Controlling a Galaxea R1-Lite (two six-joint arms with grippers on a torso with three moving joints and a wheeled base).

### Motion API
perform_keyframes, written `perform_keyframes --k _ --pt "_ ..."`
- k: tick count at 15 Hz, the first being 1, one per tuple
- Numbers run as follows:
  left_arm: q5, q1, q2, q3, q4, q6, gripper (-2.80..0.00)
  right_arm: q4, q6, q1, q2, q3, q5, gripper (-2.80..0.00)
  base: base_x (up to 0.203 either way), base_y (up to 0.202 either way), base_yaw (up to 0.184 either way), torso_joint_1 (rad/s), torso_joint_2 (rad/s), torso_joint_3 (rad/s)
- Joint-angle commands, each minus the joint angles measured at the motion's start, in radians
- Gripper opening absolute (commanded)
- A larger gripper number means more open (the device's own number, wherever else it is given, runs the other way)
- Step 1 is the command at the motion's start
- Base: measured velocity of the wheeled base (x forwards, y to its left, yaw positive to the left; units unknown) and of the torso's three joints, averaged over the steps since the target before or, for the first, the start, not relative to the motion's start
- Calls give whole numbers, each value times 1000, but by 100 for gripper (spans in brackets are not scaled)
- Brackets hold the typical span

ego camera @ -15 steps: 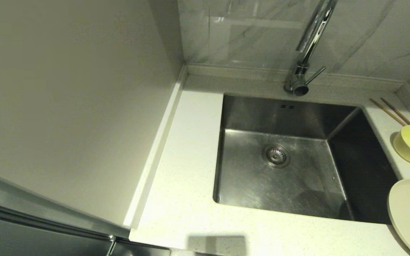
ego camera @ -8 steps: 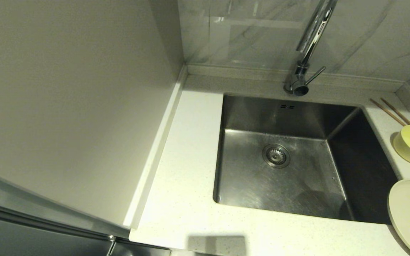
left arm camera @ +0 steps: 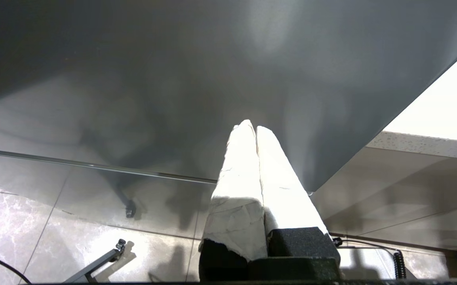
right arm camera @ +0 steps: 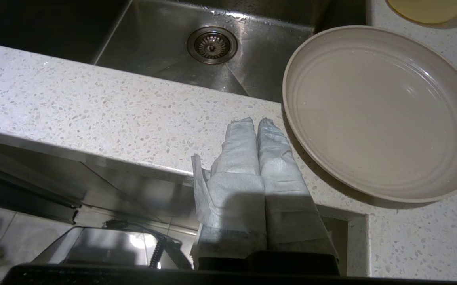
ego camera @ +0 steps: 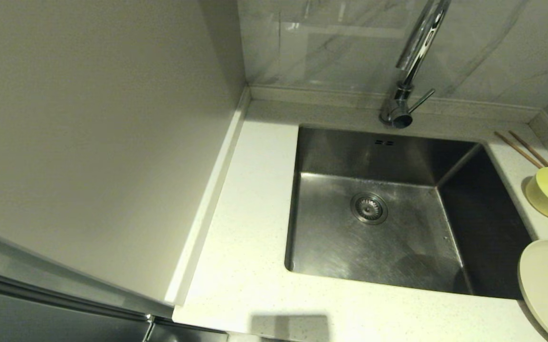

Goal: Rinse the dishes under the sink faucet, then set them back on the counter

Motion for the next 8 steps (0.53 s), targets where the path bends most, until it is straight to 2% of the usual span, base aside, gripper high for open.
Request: perform_keyframes --k 1,4,8 --pt "0 0 -2 0 0 -1 -280 3 5 0 3 -1 -1 -280 0 0 0 0 0 0" --pt "0 0 -2 0 0 -1 -280 2 49 1 3 -1 -20 -280 0 0 0 0 0 0" --pt "0 0 -2 0 0 -1 -280 2 39 0 3 -1 -20 -280 0 0 0 0 0 0"
